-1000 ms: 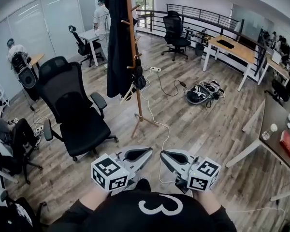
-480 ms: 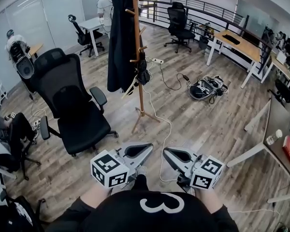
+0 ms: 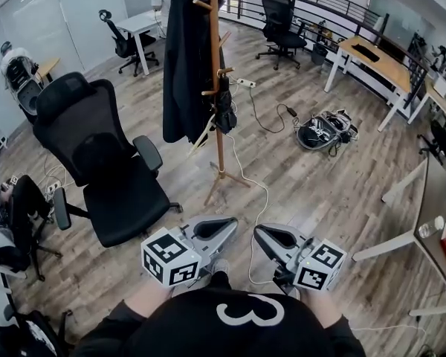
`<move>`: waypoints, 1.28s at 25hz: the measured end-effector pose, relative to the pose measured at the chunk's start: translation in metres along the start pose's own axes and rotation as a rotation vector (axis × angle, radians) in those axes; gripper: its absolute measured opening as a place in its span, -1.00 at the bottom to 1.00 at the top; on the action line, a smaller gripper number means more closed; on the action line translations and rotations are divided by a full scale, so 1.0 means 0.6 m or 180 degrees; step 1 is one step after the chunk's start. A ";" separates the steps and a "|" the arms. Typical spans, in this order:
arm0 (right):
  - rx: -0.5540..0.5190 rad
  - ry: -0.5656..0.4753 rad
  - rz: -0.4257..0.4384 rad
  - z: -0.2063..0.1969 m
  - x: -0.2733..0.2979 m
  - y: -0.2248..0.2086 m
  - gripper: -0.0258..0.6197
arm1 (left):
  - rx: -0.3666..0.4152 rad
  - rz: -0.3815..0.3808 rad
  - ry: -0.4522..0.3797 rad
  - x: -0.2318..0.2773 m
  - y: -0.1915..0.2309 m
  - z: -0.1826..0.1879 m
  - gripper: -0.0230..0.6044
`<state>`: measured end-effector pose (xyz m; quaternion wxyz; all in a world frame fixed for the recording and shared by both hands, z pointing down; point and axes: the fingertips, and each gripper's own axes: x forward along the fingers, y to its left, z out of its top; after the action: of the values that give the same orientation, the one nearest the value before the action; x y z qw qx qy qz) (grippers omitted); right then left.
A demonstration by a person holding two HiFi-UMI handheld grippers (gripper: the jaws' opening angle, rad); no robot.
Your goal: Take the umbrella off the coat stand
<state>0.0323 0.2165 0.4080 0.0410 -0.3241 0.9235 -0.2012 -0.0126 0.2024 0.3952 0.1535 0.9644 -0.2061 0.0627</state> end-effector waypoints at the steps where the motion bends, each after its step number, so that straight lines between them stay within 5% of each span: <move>1: 0.0021 0.0000 0.0009 0.007 0.016 -0.011 -0.84 | -0.0007 -0.0003 0.0011 0.004 0.019 0.006 -0.87; 16: -0.0105 0.0031 -0.0058 0.108 0.221 -0.179 -0.84 | -0.0030 0.0073 -0.0087 0.053 0.283 0.109 -0.88; 32: -0.0015 0.0008 -0.0096 0.148 0.274 -0.333 -0.84 | -0.0045 0.0161 0.0059 0.160 0.411 0.134 -0.88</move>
<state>0.0375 -0.0570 0.4152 0.0361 -0.3379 0.9190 -0.2000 -0.0238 -0.0740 0.4034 0.1605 0.9571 -0.2295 0.0740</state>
